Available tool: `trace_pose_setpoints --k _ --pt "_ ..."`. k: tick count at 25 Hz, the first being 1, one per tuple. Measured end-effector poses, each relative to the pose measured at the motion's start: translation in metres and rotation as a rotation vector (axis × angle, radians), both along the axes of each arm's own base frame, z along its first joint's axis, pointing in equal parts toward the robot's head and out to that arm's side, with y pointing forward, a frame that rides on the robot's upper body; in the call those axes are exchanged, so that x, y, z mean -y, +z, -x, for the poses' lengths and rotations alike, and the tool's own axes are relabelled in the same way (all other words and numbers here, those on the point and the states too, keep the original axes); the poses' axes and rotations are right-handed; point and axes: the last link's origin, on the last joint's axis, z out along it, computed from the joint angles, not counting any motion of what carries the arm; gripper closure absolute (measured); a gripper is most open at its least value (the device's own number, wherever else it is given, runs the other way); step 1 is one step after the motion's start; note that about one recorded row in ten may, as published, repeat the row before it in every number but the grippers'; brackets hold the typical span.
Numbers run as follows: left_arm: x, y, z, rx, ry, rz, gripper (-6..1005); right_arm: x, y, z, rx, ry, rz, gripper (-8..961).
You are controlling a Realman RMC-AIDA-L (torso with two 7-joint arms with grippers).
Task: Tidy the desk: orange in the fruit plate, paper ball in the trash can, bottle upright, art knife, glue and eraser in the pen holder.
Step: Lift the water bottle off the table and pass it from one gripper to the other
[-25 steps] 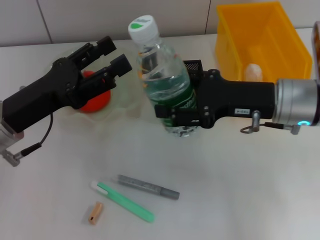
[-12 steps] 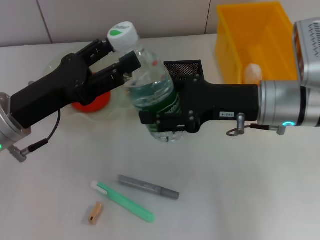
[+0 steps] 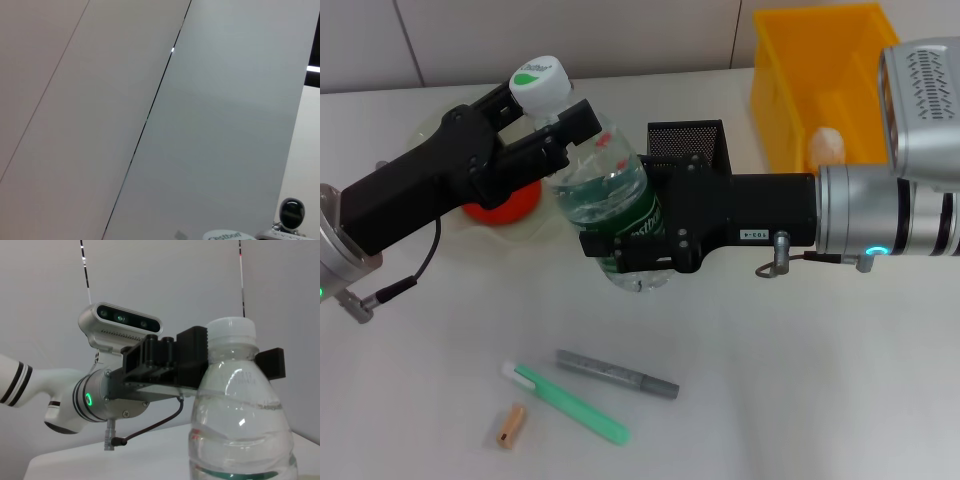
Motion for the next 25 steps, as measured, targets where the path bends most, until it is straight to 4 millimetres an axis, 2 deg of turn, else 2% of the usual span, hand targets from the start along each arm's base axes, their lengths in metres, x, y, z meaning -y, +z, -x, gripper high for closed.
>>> trace_pose_setpoints --k 11,17,25 --pt "-0.0008 0.0010 -0.0026 0.007 -0.010 -0.001 287 0.0003 -0.0008 0.0025 0.000 0.010 0.007 228" --pt "-0.0019 0.0017 -0.0041 0.012 -0.013 -0.005 337 0.0009 -0.0035 0.0064 -0.002 0.021 0.017 228" --pt "-0.0022 0.0019 -0.0043 0.013 -0.013 -0.006 338 -0.0008 -0.0018 0.0073 -0.004 0.022 0.011 228"
